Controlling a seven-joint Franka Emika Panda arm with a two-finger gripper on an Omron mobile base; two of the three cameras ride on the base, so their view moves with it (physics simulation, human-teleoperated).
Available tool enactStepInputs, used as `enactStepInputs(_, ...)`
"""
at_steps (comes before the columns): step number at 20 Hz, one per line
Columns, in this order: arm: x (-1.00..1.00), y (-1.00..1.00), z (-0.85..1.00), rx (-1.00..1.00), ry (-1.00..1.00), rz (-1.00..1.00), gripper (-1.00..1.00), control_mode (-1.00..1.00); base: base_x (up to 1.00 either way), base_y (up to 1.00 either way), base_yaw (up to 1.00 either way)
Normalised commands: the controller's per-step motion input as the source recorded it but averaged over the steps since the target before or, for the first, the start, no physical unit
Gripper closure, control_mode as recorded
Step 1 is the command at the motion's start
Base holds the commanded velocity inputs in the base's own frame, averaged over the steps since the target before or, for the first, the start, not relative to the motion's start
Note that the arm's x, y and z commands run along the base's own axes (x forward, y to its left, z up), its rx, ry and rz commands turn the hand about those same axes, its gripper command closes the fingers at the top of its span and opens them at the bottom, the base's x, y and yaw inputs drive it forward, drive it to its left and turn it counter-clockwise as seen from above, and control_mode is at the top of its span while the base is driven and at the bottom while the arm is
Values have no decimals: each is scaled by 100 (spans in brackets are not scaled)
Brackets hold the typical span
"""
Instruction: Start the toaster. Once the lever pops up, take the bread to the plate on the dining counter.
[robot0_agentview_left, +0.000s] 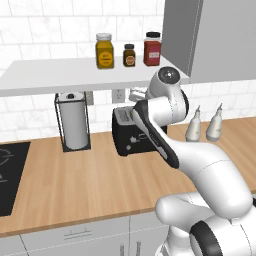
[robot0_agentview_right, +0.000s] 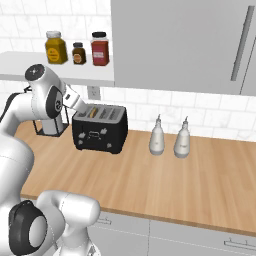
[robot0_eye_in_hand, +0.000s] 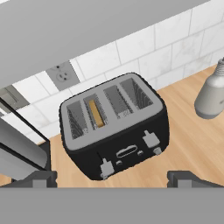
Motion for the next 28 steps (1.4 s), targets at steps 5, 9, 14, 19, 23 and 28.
enactStepInputs(5,0,0,0,0,0,0,-100,-100,0,0,0)
enactStepInputs(9,0,0,0,0,0,0,-100,-100,0,0,0)
enactStepInputs(14,0,0,0,0,0,0,-100,-100,0,0,0)
enactStepInputs(19,0,0,0,0,0,0,-100,-100,0,0,0)
enactStepInputs(23,0,0,0,0,0,0,-100,-100,0,0,0)
enactStepInputs(28,0,0,0,0,0,0,-100,-100,0,0,0)
